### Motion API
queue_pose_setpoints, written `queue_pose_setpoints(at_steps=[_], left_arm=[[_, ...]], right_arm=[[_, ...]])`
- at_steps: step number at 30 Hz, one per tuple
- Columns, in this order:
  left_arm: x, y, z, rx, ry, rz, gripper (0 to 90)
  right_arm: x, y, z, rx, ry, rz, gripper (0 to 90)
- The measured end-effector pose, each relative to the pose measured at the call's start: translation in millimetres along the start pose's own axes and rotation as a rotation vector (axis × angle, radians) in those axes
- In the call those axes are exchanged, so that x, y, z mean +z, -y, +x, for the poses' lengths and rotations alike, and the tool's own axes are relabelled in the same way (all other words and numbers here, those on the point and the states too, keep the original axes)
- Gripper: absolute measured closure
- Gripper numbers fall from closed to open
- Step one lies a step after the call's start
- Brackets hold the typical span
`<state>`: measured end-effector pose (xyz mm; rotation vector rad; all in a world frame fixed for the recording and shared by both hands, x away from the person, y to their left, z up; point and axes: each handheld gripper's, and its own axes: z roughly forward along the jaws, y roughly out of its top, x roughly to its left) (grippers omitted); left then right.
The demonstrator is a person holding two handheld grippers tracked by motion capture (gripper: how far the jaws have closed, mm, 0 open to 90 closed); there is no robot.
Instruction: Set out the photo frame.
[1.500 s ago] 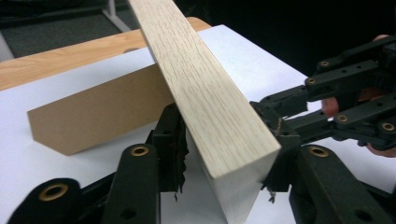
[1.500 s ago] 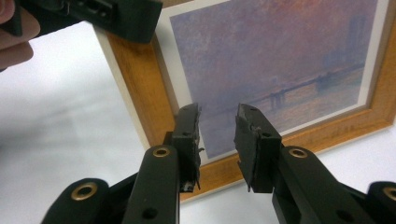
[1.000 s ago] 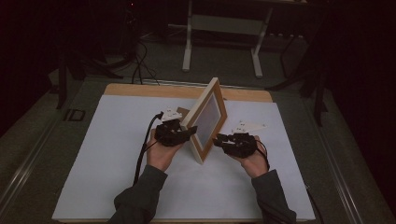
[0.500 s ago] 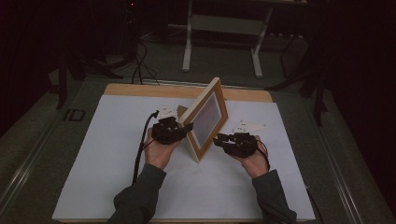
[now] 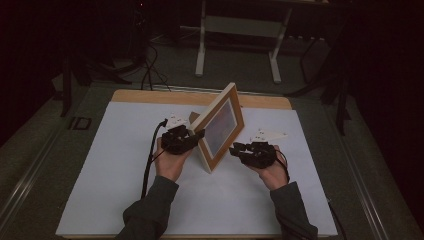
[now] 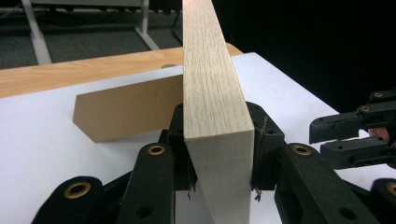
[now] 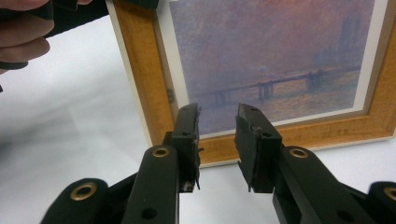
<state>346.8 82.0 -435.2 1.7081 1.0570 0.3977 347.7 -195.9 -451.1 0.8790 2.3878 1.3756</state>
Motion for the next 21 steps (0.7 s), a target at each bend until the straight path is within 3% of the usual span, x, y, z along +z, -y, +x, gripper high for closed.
queue_pose_setpoints(at_steps=[4, 9, 14, 21], left_arm=[[-0.8, -0.5, 4.4, -0.014, 0.039, 0.006, 68.9], [-1.9, -0.6, 7.1, -0.02, 0.054, 0.009, 69.2], [-3.1, -0.7, 14.9, -0.05, 0.097, 0.007, 70.1], [-3.8, -0.4, 18.7, -0.062, 0.115, 0.004, 70.4]], right_arm=[[0.0, 0.6, -1.3, 0.005, 0.001, 0.0, 69.3], [1.2, 1.3, -1.8, 0.007, 0.004, 0.0, 69.0], [0.8, 1.4, -2.2, 0.012, 0.006, -0.001, 68.6], [1.0, 1.8, -2.9, 0.012, 0.007, -0.001, 68.4]])
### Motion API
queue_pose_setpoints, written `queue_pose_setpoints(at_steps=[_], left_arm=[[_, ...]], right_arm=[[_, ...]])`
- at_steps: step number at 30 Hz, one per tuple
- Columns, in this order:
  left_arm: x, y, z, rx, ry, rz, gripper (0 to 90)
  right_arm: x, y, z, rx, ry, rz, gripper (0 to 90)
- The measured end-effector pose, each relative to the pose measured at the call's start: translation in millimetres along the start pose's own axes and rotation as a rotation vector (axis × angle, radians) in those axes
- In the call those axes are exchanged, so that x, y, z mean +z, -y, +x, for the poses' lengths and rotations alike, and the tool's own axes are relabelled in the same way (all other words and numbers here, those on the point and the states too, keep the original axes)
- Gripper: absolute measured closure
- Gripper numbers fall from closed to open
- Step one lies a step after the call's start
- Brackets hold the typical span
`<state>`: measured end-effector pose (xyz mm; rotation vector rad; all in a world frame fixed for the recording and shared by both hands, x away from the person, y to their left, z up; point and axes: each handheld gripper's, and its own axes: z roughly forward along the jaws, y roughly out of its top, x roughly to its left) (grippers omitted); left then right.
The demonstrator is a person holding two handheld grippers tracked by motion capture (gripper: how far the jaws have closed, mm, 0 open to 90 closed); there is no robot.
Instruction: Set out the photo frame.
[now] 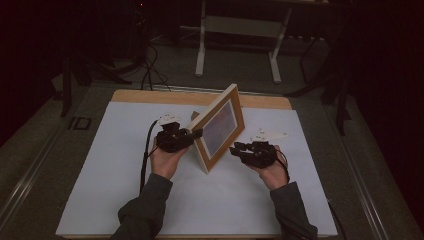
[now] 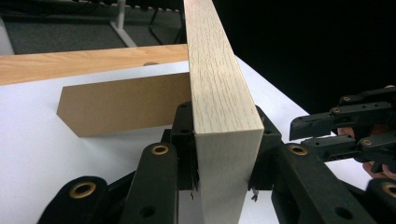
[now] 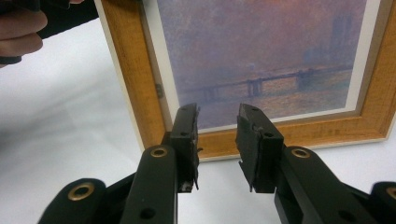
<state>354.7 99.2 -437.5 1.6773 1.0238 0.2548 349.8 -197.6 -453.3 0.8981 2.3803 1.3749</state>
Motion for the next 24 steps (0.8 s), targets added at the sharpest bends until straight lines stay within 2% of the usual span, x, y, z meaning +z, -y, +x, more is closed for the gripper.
queue_pose_setpoints(at_steps=[13, 24], left_arm=[[-3.7, -0.2, 8.6, 0.015, 0.036, 0.003, 70.3], [-5.4, 0.4, 11.6, 0.049, 0.038, -0.011, 70.2]], right_arm=[[-1.6, 2.7, -4.9, 0.023, 0.014, -0.002, 67.7], [-1.7, 3.8, -6.5, 0.032, 0.016, -0.005, 67.6]])
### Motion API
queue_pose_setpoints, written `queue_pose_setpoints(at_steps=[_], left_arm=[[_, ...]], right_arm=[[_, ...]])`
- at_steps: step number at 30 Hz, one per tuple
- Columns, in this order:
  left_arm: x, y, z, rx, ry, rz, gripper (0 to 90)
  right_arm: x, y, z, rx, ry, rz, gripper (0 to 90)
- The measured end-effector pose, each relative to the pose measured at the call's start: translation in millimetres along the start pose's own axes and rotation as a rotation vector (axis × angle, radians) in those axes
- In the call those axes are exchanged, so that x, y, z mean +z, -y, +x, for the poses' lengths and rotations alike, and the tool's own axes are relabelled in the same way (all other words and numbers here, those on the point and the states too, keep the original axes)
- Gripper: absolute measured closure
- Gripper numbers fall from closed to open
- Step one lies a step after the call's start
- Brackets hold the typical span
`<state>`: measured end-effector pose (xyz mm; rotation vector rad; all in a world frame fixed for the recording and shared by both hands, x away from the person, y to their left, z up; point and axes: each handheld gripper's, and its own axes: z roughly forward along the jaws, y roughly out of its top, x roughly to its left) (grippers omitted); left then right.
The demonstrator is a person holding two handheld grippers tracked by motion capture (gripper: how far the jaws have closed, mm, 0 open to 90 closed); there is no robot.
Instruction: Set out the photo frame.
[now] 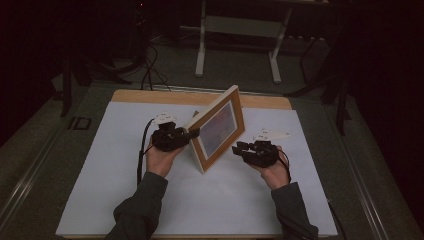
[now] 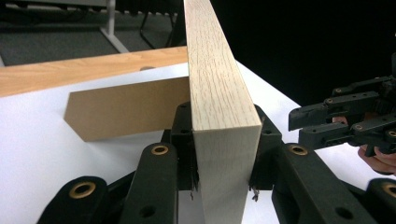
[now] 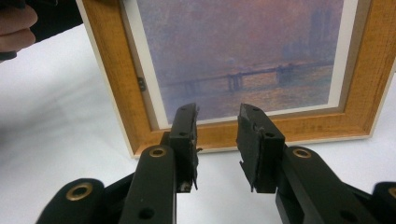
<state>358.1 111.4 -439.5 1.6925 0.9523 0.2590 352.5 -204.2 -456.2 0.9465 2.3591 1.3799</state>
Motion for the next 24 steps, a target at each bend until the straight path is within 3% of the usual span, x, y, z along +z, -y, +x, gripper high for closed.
queue_pose_setpoints(at_steps=[4, 8, 13, 24], left_arm=[[0.2, 0.8, -0.5, 0.015, -0.013, -0.016, 70.2], [0.4, 1.4, 0.1, 0.019, 0.001, -0.027, 70.4], [-0.6, 1.4, 6.4, -0.014, 0.032, -0.03, 70.9], [-2.5, 1.9, 11.4, -0.024, 0.056, -0.033, 71.2]], right_arm=[[-0.4, 0.1, -0.6, 0.001, 0.003, 0.0, 67.6], [-1.8, 0.2, -1.5, 0.003, 0.007, -0.002, 67.6], [-2.6, 0.4, -2.8, 0.007, 0.011, -0.006, 67.6], [-2.3, 0.3, -2.7, 0.005, 0.017, -0.004, 67.3]])
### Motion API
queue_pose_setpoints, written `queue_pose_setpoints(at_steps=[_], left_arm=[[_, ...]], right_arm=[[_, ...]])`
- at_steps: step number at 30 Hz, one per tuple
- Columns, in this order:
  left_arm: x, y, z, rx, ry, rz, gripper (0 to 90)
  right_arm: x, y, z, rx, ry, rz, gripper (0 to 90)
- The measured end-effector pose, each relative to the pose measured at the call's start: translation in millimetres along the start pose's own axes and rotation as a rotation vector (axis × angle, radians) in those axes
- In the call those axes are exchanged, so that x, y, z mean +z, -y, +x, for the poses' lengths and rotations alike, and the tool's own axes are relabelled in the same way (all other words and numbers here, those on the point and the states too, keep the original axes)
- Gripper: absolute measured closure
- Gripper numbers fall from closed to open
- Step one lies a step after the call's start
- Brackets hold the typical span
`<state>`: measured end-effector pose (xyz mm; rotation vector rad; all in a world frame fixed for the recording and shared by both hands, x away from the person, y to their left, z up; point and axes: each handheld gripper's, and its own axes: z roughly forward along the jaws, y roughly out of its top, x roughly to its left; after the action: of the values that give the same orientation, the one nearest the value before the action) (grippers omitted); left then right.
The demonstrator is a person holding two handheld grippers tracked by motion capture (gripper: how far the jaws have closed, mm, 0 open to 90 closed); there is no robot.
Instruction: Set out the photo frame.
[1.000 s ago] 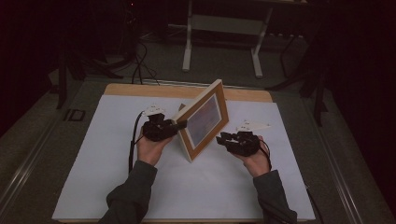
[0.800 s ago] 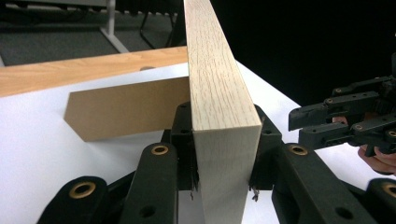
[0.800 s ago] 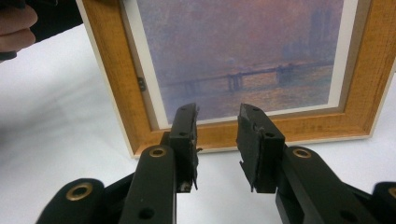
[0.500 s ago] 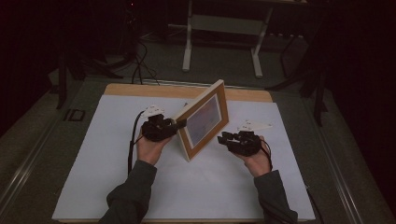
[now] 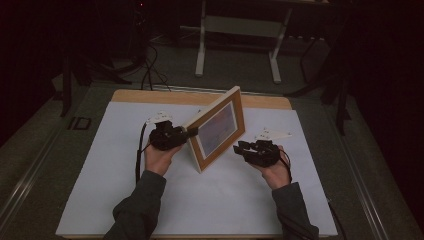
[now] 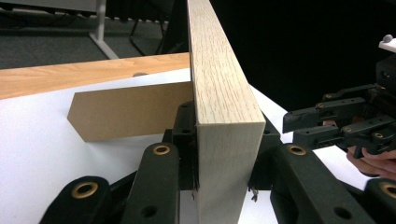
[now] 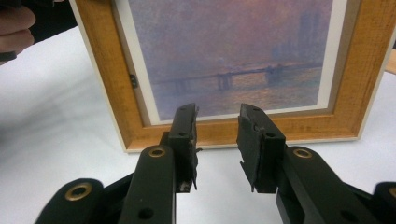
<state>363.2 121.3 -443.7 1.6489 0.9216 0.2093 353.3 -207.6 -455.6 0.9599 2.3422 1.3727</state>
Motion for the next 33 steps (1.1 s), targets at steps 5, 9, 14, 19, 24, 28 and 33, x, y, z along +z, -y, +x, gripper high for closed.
queue_pose_setpoints(at_steps=[5, 9, 14, 19, 24, 28, 33], left_arm=[[-1.3, 0.1, 2.3, -0.003, 0.013, -0.001, 71.2], [-2.3, -0.6, 4.4, 0.0, 0.025, 0.008, 71.2], [-4.4, -1.0, 8.1, -0.001, 0.041, 0.014, 71.3], [-5.5, -1.4, 10.1, 0.004, 0.052, 0.018, 71.2], [-6.2, -1.6, 12.2, 0.008, 0.063, 0.021, 71.2], [-6.9, -1.7, 13.1, 0.012, 0.072, 0.023, 71.2], [-7.4, -2.0, 15.3, 0.016, 0.086, 0.027, 71.2]], right_arm=[[-1.2, -0.8, -1.8, 0.005, 0.011, -0.006, 66.4], [-2.3, -2.2, -4.7, 0.008, 0.027, -0.011, 66.0], [-4.0, -5.4, -8.9, 0.008, 0.045, -0.019, 65.2], [-0.8, -13.1, -19.5, 0.017, 0.056, -0.023, 63.7], [0.5, -18.7, -27.0, 0.027, 0.069, -0.023, 63.2], [1.5, -24.9, -33.8, 0.023, 0.086, -0.022, 61.7], [5.6, -29.5, -45.2, 0.029, 0.097, 0.006, 59.5]])
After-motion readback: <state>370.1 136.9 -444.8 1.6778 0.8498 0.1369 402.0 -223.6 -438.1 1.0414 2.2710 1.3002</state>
